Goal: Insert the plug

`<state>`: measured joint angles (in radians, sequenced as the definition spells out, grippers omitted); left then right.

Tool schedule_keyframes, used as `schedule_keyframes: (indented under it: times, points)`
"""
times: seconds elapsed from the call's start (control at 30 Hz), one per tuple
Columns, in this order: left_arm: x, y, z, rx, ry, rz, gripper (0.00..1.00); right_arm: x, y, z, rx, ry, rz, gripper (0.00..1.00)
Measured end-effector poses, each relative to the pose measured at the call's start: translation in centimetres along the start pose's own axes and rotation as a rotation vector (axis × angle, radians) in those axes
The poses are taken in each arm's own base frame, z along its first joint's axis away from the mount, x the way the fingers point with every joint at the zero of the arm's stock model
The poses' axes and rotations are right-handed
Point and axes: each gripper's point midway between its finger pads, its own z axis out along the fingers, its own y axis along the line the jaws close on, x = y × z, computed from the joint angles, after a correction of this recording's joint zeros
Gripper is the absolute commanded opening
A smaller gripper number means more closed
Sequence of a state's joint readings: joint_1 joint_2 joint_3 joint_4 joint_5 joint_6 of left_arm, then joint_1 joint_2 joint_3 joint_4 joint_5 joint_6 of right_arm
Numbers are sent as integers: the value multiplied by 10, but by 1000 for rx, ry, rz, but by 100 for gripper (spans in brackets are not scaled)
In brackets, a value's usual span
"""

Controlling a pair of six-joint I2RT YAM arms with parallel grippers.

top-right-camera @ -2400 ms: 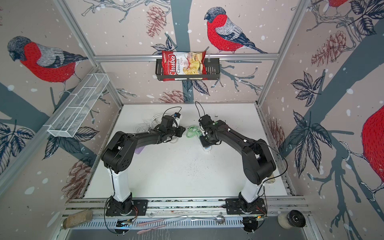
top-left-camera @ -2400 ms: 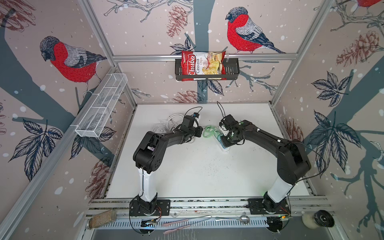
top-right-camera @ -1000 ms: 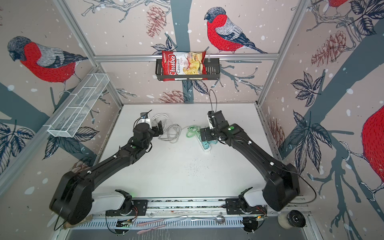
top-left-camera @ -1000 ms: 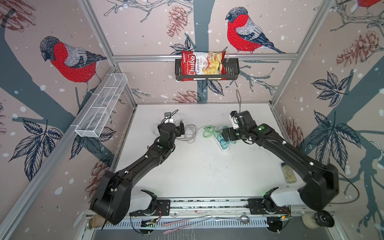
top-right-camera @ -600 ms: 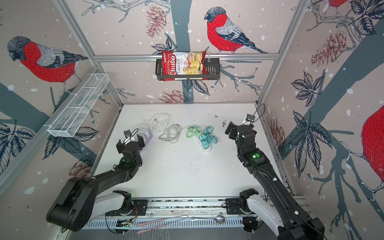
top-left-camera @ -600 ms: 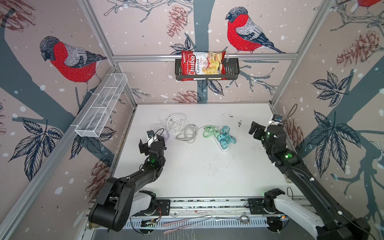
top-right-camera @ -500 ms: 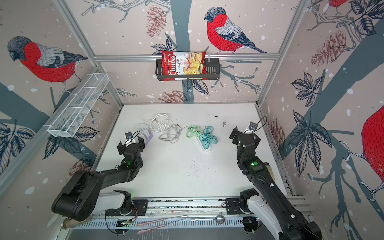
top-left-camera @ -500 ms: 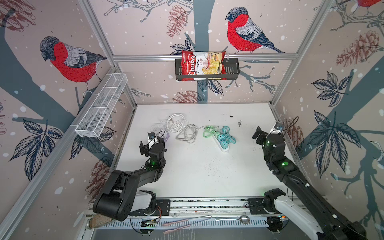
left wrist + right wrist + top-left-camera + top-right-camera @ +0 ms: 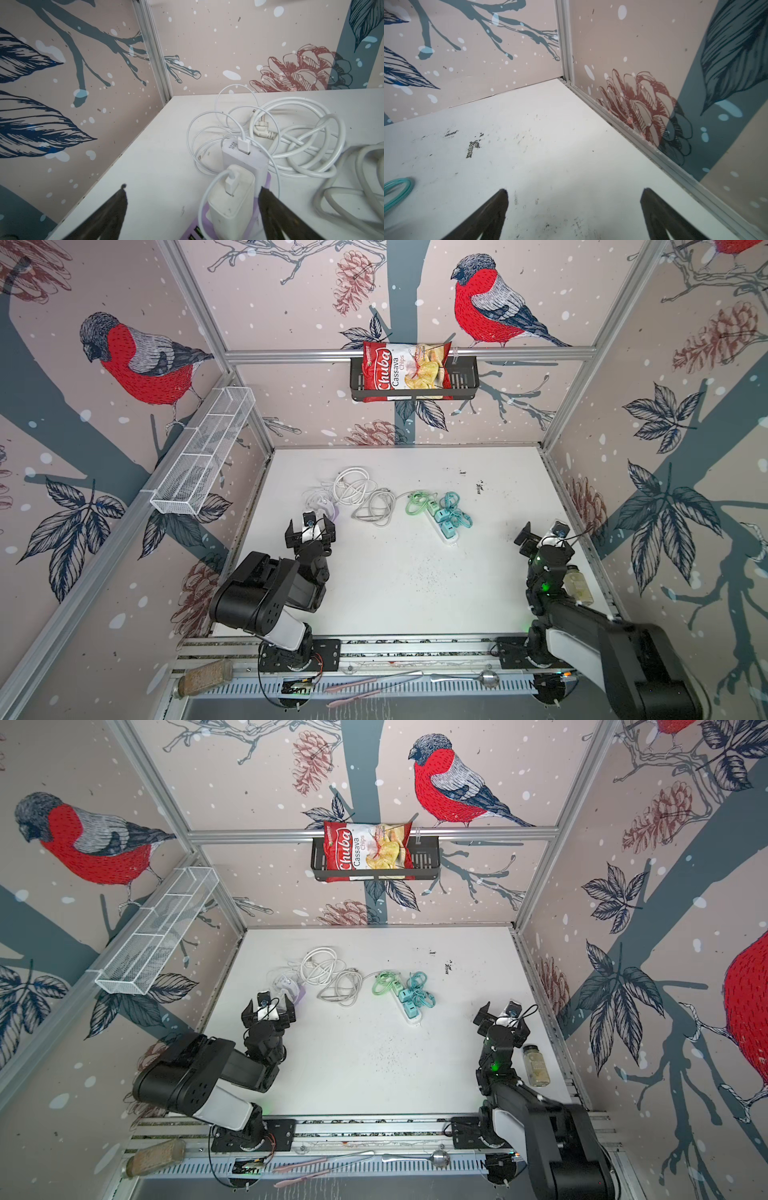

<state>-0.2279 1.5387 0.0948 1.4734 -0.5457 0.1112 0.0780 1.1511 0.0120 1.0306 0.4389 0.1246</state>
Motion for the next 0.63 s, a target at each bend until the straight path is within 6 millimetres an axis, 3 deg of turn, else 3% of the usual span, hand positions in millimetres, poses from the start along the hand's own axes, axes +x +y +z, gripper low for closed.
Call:
schedule_keyframes:
  times: [0.07, 0.2, 0.27, 0.5, 0.63]
  points:
    - [-5, 0, -1, 10, -29, -17, 97, -2, 11, 8, -44, -18, -10, 99]
    - [20, -2, -7, 41, 30, 19, 98, 4, 38, 37, -108, 5, -47, 100]
    - [22, -4, -7, 53, 36, 23, 98, -13, 45, 43, -136, -39, -27, 100]
    - [23, -6, -8, 64, 34, 23, 98, -25, 37, 48, -51, -71, 13, 99]
    - [23, -6, -8, 65, 34, 23, 98, -23, 31, 52, -26, -54, 13, 99]
